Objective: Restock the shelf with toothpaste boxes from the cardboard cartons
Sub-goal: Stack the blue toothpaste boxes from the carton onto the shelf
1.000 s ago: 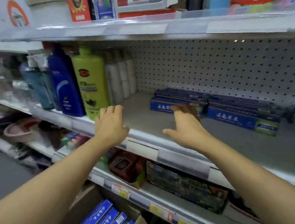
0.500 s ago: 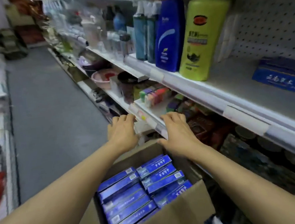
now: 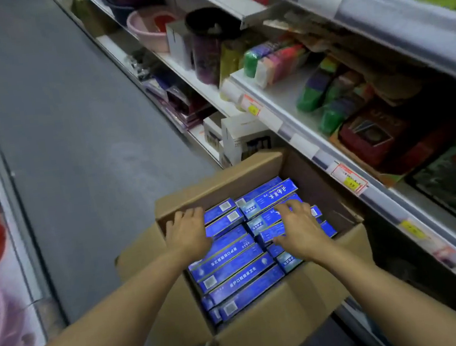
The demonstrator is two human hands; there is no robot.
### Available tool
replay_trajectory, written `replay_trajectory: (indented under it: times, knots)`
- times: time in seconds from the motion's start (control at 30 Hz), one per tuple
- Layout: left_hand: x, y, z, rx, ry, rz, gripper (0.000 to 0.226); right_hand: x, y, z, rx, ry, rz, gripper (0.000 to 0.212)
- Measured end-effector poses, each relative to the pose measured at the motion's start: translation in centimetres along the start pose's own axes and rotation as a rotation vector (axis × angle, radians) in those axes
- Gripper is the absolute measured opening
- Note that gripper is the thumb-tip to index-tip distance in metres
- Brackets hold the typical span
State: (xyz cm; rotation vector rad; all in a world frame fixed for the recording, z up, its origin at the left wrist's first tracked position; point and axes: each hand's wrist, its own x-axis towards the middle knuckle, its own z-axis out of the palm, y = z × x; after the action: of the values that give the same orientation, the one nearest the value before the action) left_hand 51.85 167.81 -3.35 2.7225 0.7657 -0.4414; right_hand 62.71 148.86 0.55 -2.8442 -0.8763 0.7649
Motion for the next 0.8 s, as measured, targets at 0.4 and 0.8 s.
replay_trajectory:
  times: [0.4,0.8]
  knots:
    - [8.8,0.1,12.3,0.183,-0.066,0.006,0.051,9.2,9.5,7.3,-0.027,-0.035,0.126,0.067]
    - [11.4,-0.1,14.7,0.109,0.033,-0.016,0.046,15.0,13.7,11.9,-0.319,-0.024,-0.034,0.07]
